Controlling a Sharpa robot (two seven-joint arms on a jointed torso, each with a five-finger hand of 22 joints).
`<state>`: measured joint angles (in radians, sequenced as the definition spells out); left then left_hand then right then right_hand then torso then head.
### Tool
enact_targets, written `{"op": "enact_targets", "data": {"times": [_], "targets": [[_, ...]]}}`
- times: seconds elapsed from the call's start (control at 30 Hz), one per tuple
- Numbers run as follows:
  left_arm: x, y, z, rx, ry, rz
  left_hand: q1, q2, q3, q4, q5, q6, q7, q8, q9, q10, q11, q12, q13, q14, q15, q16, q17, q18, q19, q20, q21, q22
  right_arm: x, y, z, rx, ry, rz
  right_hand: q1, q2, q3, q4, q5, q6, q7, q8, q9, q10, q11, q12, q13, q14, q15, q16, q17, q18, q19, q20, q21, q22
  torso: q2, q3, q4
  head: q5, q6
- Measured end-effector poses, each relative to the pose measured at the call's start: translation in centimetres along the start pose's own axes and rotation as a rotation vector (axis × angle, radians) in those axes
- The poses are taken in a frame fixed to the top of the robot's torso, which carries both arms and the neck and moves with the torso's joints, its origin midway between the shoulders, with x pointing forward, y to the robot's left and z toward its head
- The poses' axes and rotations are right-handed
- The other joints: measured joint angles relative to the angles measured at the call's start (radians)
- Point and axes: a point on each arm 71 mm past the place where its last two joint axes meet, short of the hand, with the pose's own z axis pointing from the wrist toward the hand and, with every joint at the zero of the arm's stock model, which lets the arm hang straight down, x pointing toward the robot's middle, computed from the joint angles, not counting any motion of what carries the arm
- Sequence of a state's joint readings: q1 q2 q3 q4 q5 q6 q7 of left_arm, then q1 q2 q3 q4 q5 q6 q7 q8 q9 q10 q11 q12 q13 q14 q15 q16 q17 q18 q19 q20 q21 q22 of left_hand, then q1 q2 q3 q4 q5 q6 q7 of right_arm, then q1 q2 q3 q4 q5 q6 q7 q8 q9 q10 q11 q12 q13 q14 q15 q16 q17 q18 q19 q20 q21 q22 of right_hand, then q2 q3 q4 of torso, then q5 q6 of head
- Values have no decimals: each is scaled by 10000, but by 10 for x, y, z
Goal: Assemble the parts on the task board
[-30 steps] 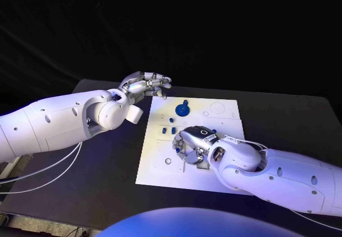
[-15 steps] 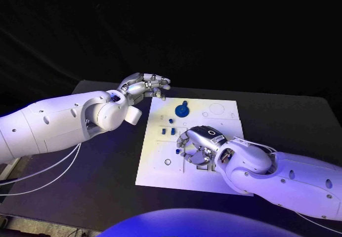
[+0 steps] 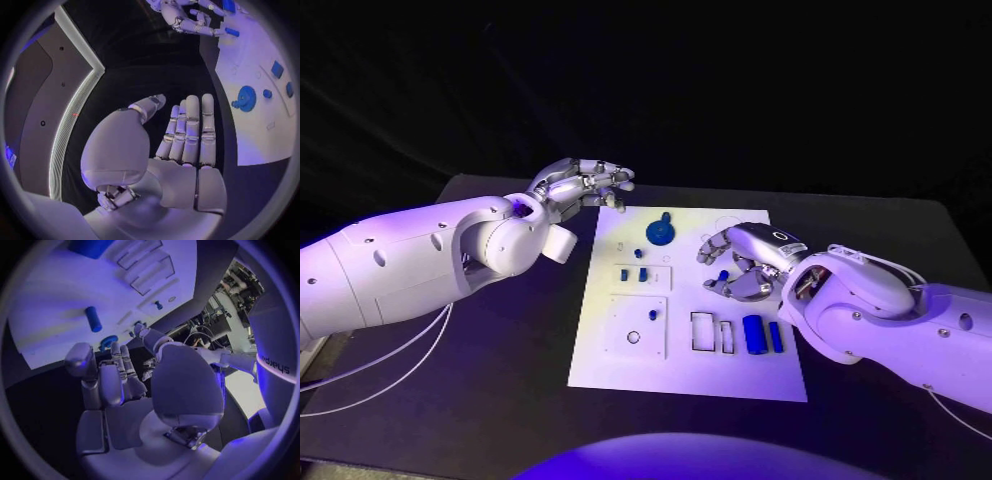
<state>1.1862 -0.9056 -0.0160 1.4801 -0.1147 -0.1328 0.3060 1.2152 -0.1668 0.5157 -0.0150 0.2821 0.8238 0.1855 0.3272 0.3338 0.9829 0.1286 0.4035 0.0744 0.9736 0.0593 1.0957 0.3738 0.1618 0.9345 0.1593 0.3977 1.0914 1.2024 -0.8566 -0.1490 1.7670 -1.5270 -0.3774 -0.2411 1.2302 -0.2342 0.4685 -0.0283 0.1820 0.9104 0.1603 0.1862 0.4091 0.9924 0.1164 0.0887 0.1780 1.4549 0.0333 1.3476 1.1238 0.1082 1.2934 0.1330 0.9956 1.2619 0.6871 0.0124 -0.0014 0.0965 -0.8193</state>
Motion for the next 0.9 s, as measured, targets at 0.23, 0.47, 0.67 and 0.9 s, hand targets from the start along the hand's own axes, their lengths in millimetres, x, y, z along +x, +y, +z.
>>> {"op": "enact_targets", "data": {"times": [0.23, 0.47, 0.67, 0.9], "targets": [[-1, 0, 0, -7, 1, 1, 0, 0, 0, 0, 0, 0, 0, 0, 0, 0, 0, 0, 3, 0, 0, 0, 0, 0, 0, 0, 0, 0, -4, -17, -3, 379, 642, -283, 1057, 473, -2189, 591, 77, -141, -137, -166, -471, -423, 105, 304, -399, -133, 133, -15, -254, 156, -98, 99, -496, -222, 12, 10, 9, -34, 53], [-1, 0, 0, -16, 15, -4, 0, 0, 0, 0, 0, 0, 0, 0, 0, 0, -1, 0, 3, 0, 0, 0, 0, 0, 0, 0, 0, 0, -1, -21, -1, 470, 1093, -506, 1305, 565, -2242, 644, 95, -141, -136, -165, -548, -423, 105, 440, -451, -157, 109, -16, -265, 156, -98, 99, -496, -233, 25, 10, 15, -57, 77], [-1, 0, 0, -21, 21, -5, 0, 0, -3, -3, 0, 0, 0, 0, 0, 0, 0, 0, 2, 1, 0, 0, 0, 1, -3, 3, 0, -1, 2, -20, 4, 464, 1301, -674, 1472, 608, -1846, 772, 117, 30, -90, -165, -699, -200, -5, 761, -513, -81, 35, 52, -120, 156, 6, 6, -226, -50, 32, 4, 30, -77, 88], [-1, 0, -1, -31, 20, -5, 0, 0, -27, -28, 0, 0, 0, 0, 0, 1, 0, 0, 2, 0, -1, 0, 0, 0, -35, 35, 0, -12, 3, -23, 6, 543, 1336, -862, 1496, 548, -488, 759, -314, 427, -22, -165, -951, 47, -73, 833, -714, 26, -71, 101, -23, 155, 232, -44, 37, 146, 34, 0, 27, -79, 75]]}}
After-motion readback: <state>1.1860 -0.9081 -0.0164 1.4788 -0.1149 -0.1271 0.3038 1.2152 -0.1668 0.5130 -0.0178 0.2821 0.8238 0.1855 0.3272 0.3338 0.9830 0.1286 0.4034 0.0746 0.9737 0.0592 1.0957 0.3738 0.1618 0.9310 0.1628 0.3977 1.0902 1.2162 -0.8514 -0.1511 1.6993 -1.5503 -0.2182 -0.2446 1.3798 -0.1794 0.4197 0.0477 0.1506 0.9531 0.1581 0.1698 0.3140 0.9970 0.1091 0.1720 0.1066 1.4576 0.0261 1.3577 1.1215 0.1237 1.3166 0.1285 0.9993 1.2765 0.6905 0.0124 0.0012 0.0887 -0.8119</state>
